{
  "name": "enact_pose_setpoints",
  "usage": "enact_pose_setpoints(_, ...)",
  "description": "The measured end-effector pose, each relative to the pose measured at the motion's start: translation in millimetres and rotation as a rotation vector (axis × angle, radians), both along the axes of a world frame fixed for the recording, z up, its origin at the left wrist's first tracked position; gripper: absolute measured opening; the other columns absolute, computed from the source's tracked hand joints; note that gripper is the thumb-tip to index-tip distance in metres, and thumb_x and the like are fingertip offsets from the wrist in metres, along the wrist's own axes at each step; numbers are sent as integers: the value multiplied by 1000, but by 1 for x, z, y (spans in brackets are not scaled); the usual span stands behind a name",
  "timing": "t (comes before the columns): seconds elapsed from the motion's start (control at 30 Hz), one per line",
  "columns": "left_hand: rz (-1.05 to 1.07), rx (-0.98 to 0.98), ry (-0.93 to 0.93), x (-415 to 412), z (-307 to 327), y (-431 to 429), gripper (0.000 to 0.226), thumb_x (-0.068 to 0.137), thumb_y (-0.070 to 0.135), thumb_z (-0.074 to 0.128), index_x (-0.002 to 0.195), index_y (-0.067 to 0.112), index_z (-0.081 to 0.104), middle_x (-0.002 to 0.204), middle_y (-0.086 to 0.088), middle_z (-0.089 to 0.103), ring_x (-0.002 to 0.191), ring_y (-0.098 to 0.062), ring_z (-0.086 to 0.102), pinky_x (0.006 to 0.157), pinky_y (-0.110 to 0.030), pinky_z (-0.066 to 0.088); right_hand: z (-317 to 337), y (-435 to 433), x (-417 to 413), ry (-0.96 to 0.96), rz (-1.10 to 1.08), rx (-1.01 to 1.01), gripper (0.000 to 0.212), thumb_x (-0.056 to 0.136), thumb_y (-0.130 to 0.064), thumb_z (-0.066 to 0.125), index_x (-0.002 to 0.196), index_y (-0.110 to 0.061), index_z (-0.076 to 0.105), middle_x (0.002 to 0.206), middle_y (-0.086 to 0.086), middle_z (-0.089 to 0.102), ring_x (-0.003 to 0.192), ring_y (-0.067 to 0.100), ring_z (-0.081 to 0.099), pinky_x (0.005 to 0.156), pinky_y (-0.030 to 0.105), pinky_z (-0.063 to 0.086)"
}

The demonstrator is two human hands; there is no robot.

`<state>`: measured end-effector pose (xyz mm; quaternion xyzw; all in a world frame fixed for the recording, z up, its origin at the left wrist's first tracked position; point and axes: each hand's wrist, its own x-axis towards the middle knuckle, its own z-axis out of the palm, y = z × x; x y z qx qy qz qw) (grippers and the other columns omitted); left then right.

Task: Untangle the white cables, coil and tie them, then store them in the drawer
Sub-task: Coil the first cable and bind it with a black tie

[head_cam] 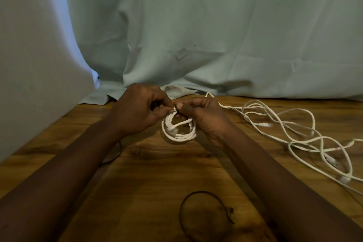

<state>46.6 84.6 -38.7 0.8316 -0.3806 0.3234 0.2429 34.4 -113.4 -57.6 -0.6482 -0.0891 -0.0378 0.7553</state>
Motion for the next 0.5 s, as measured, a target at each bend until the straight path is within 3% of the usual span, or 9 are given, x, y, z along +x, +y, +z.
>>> enact_pose_setpoints(0.1, 55, 19, -27, 0, -3, -1, 19, 84, 35, 73, 93, 20, 81, 76, 7, 71, 63, -6, 62, 57, -33, 52, 4, 2, -1, 88, 31, 82, 18, 90, 11, 62, 104, 16, 72, 103, 37, 70, 73, 28, 69, 73, 33, 62)
enact_pose_setpoints(0.17, 79, 10, -27, 1, -5, -1, 20, 86, 35, 71, 92, 19, 80, 76, 7, 70, 64, -7, 61, 58, -32, 51, 7, 3, -4, 135, 93, 132, 20, 87, 15, 59, 102, 16, 72, 99, 36, 71, 75, 31, 69, 77, 36, 61)
enact_pose_setpoints(0.23, 88, 0, -20, 3, -7, -1, 17, 87, 34, 70, 92, 19, 78, 77, 8, 68, 65, -6, 61, 59, -31, 50, 8, 2, -7, 161, 134, 171, 19, 86, 17, 58, 98, 13, 73, 89, 29, 73, 70, 28, 71, 73, 34, 62)
enact_pose_setpoints(0.33, 113, 35, -20, 5, -9, -3, 5, 90, 25, 73, 91, 20, 74, 79, 12, 61, 66, -3, 55, 61, -28, 44, 9, 3, -9, 193, 129, 200, 25, 88, 18, 56, 108, 15, 70, 95, 31, 72, 71, 29, 72, 67, 33, 65)
enact_pose_setpoints(0.4, 152, 81, -43, 5, -9, -5, 4, 93, 24, 68, 91, 21, 70, 81, 13, 54, 69, -7, 51, 63, -26, 37, 8, 4, -7, 204, 109, 214, 27, 89, 18, 56, 112, 15, 69, 104, 34, 72, 75, 31, 72, 67, 34, 65)
enact_pose_setpoints(0.5, 224, 116, -81, 3, -8, -8, 14, 94, 31, 56, 92, 21, 66, 87, 5, 58, 77, -20, 59, 65, -35, 45, 7, 7, -3, 196, 49, 229, 28, 89, 18, 57, 115, 16, 68, 111, 36, 70, 79, 33, 71, 74, 37, 63)
